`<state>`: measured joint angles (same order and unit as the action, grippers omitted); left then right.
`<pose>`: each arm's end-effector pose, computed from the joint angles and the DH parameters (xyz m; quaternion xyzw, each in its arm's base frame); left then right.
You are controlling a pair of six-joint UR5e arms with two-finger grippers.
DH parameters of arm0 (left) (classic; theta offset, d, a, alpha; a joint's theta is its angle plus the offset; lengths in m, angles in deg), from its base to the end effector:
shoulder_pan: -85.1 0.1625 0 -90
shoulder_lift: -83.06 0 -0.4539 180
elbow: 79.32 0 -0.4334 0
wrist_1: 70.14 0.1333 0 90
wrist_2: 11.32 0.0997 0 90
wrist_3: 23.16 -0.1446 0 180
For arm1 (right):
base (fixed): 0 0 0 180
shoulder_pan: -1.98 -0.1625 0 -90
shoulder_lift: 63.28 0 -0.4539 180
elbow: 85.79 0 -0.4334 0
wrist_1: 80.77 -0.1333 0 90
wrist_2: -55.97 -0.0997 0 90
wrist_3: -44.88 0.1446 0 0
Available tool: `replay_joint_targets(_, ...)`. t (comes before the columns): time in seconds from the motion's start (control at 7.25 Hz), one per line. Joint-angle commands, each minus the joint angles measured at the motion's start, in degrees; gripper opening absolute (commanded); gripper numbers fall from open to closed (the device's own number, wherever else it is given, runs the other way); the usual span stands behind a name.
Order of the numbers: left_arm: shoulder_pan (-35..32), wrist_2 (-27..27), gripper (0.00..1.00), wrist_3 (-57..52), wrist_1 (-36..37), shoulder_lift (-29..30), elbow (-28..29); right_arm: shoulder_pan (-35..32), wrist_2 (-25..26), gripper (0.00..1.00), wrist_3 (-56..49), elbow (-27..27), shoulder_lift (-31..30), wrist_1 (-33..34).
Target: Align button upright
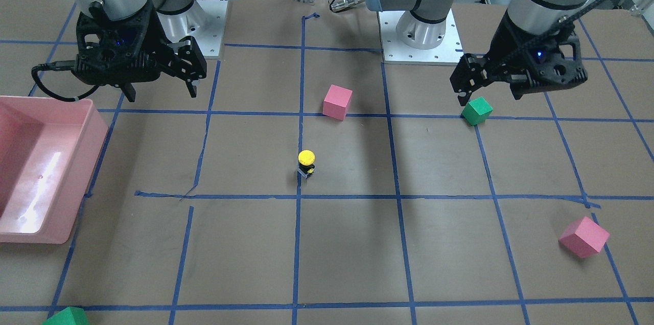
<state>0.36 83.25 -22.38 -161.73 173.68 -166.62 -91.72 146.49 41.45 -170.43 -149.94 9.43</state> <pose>-0.0719 -0.5478 0.4888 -0.0528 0.9978 -0.0027 0.0400 0.1682 -0.5551 0.4903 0.0621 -0.9979 0.0194 0.0045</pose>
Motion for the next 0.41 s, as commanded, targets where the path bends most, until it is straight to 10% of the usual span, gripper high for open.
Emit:
replay_joint_targets(0.0, -0.26, -2.12, 1.00, -0.16, -1.30, -1.84, -0.58, 0.00, 0.00, 1.00, 0.00, 0.00, 0.00, -0.02)
replay_joint_targets(0.28, -0.26, -2.99, 1.00, 0.10, -1.30, -2.20, -0.68, 0.00, 0.00, 1.00, 0.00, 0.00, 0.00, -0.02)
